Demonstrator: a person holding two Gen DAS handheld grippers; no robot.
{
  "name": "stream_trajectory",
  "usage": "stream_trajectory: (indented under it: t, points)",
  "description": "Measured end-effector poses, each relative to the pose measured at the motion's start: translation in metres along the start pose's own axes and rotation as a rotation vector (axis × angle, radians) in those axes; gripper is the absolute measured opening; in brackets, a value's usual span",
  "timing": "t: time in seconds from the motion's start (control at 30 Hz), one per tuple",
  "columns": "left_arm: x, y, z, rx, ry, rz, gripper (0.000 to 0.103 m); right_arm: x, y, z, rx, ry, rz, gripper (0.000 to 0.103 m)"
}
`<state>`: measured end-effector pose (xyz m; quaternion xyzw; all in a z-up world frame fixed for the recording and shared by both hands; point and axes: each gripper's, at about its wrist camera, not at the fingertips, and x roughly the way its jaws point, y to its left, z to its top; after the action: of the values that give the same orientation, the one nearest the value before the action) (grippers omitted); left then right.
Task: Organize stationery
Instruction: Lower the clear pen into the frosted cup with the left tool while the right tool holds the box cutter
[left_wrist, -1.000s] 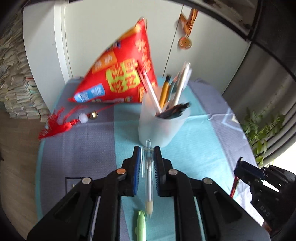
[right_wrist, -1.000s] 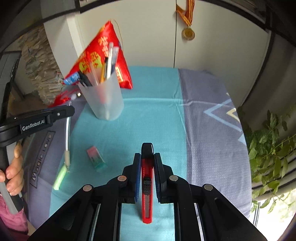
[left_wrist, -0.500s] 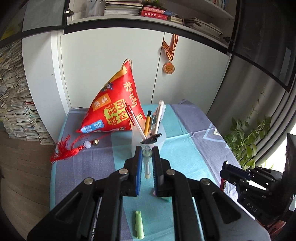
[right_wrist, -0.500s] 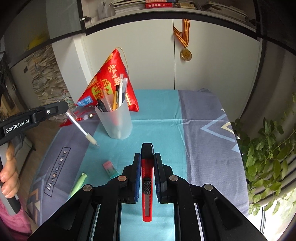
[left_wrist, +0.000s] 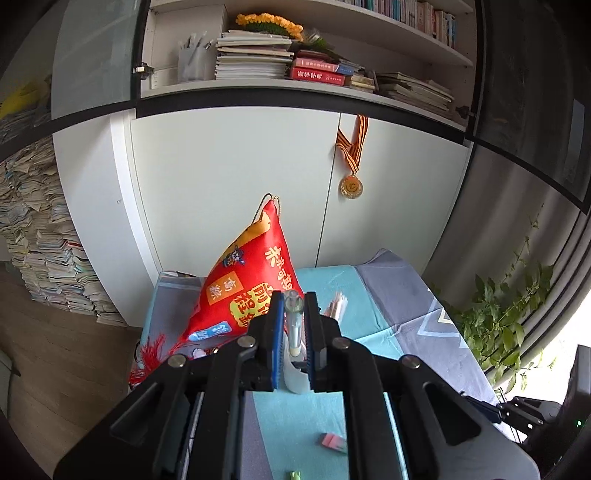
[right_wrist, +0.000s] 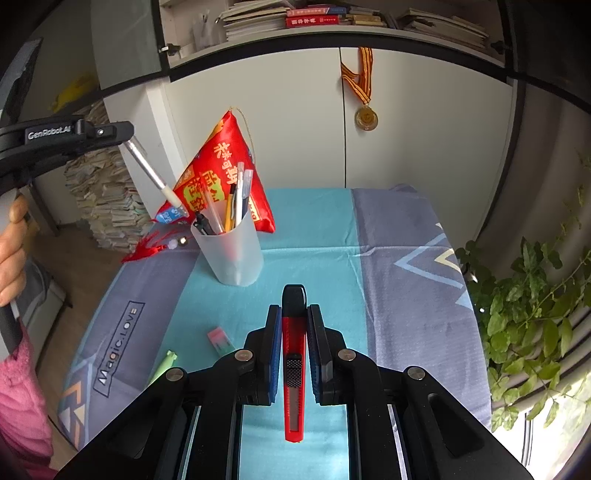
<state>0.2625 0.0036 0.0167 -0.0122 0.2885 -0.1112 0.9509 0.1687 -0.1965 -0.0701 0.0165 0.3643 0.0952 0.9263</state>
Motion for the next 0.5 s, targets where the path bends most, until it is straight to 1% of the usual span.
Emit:
stream_trajectory:
  t: [0.13, 0.27, 0.37, 0.43, 0.5]
  points:
    - [0.024, -0.003, -0.003, 0.011, 0.05, 0.005, 0.009, -0.003, -0.003, -0.001, 0.005, -0.002, -0.007, 0.014]
    - [0.049, -0.006, -0.015, 0.02, 0.107, 0.024, 0.009, -0.006, -0.009, -0.002, 0.022, -0.005, -0.015, 0.014]
    - [0.062, -0.009, -0.024, 0.037, 0.13, 0.047, 0.009, -0.006, -0.011, -0.002, 0.027, -0.007, -0.016, 0.014]
    - [0.064, -0.011, -0.028, 0.049, 0.135, 0.043, 0.01, -0.006, -0.011, -0.001, 0.03, -0.007, -0.014, 0.014]
    - [0.064, -0.011, -0.03, 0.045, 0.152, 0.016, 0.012, -0.005, -0.011, -0.001, 0.03, -0.006, -0.01, 0.014]
